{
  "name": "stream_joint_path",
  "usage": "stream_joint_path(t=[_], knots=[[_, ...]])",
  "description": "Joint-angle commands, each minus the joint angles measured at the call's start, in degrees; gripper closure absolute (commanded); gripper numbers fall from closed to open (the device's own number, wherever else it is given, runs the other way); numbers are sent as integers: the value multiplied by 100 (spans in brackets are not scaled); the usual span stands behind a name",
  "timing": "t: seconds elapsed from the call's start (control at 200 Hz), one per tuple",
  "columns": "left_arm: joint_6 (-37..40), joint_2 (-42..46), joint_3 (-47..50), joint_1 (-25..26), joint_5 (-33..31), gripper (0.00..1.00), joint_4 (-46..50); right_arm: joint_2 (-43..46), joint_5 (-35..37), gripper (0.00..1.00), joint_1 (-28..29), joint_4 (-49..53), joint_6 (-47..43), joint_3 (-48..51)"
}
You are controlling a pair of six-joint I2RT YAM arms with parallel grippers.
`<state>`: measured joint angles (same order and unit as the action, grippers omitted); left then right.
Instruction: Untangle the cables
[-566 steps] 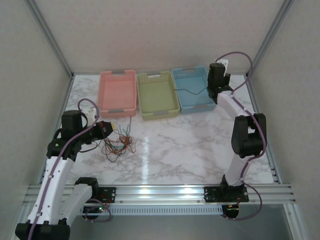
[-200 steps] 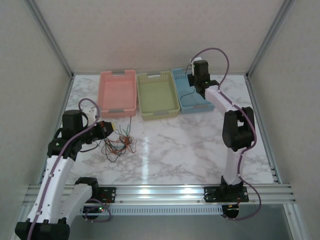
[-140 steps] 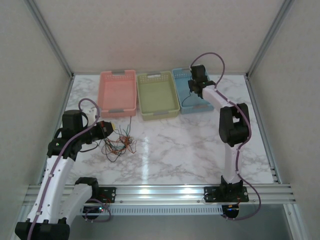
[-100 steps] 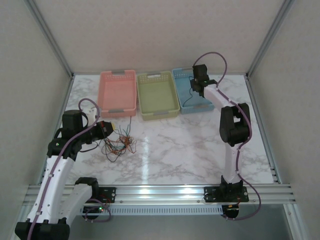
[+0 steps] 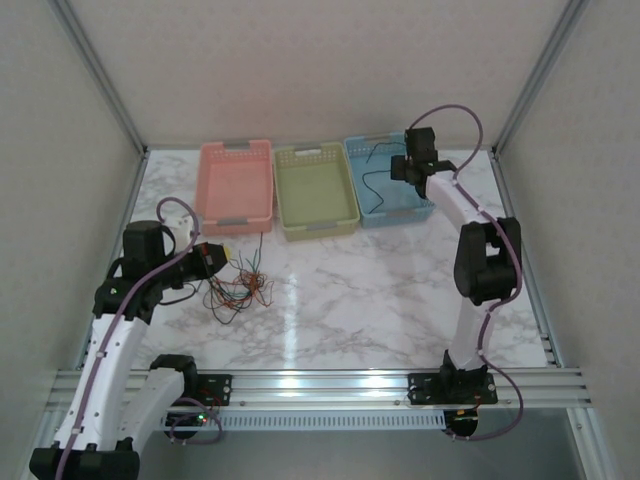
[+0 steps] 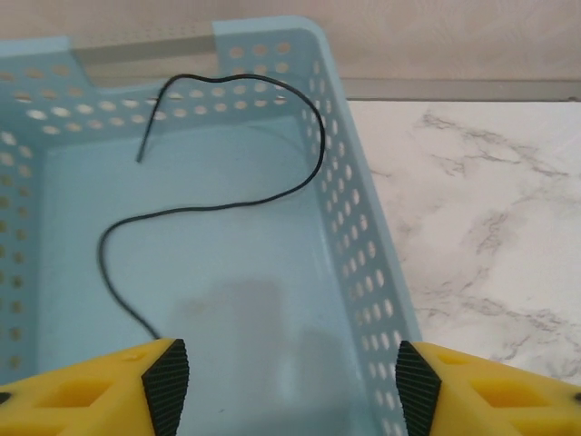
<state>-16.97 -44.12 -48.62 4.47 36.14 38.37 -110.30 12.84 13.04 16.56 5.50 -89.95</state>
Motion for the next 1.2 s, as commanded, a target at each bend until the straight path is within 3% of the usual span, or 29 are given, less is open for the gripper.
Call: stream_joint_path(t=[0.0,0.145,0.651,0.846,0.951,1.191], knots=[[7,188,45,69,616,100,-305,804,-764,37,66,-635,573,748],[-222,288,-64,190,1238,100,-675,1720,-1270,42,217,-1304,829,1891],[-25,-330,-1509,431,1474,100,-378,4132,-2309,48,1072,-1655,681,3747],[-60,-667,-1916,554,1486,100,-444,4438,-3821,49,1341,-1830,502,3997],[-78,-851,-2147,660,1480,100,-388,4375,-4465,47,1792,-1704,2,3939],[-127,-1074,-2599,757,1314,100,-151,4002,-4788,43,2672,-1476,-721,3497]])
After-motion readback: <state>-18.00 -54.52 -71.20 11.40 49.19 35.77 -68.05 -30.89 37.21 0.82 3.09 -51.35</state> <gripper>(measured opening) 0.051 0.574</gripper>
